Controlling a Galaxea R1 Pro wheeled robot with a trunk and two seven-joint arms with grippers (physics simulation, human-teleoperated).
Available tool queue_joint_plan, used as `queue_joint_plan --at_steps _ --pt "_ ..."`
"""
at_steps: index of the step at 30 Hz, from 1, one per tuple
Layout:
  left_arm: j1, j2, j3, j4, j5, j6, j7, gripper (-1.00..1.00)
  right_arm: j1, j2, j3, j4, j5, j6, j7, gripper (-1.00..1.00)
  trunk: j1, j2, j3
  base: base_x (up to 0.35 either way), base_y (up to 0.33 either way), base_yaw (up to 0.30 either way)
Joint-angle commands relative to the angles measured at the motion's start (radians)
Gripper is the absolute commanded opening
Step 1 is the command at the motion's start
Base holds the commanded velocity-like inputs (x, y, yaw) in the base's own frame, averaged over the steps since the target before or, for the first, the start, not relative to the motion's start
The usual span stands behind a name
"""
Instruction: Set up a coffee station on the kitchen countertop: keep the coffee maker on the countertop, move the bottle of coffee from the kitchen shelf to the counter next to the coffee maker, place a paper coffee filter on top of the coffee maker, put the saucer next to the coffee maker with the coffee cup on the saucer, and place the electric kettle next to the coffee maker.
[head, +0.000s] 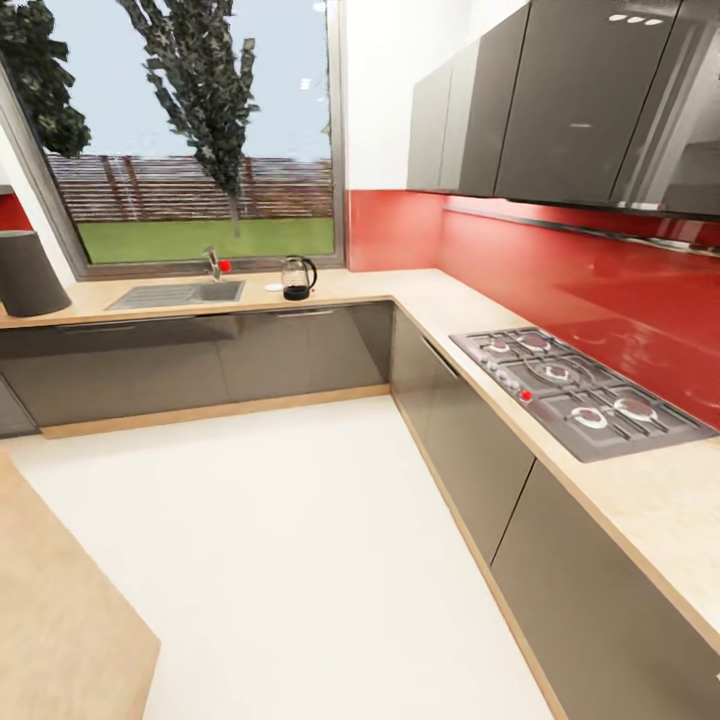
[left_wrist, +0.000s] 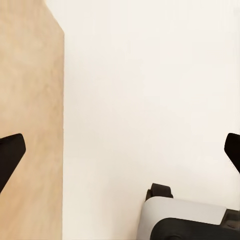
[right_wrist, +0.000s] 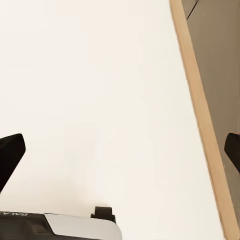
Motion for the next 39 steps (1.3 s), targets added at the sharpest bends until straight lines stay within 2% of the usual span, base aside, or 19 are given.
queue_joint_plan --at_steps 1,13,28,39 --pt "-0.001 0.000 0.001 0.001 0.006 -0.003 -0.002 1.00 -0.001 0.000 0.000 0.000 0.009 -0.002 -0.003 1.00 0.001 -0.002 0.000 0.192 -0.077 -0.016" --pt "-0.001 0.000 0.001 0.001 0.006 -0.003 -0.002 1.00 -0.001 0.000 0.000 0.000 0.009 -0.002 -0.003 1.00 0.001 -0.002 0.019 0.231 -0.154 0.009" --pt "-0.001 0.000 0.001 0.001 0.006 -0.003 -0.002 1.00 -0.001 0.000 0.000 0.000 0.009 -0.002 -0.003 1.00 0.001 -0.002 0.042 0.235 -0.185 0.114" --pt "-0.001 0.000 0.001 0.001 0.007 -0.003 -0.002 1.00 -0.001 0.000 0.001 0.019 0.009 -0.002 -0.003 1.00 0.001 -0.002 0.059 0.044 -0.029 0.130"
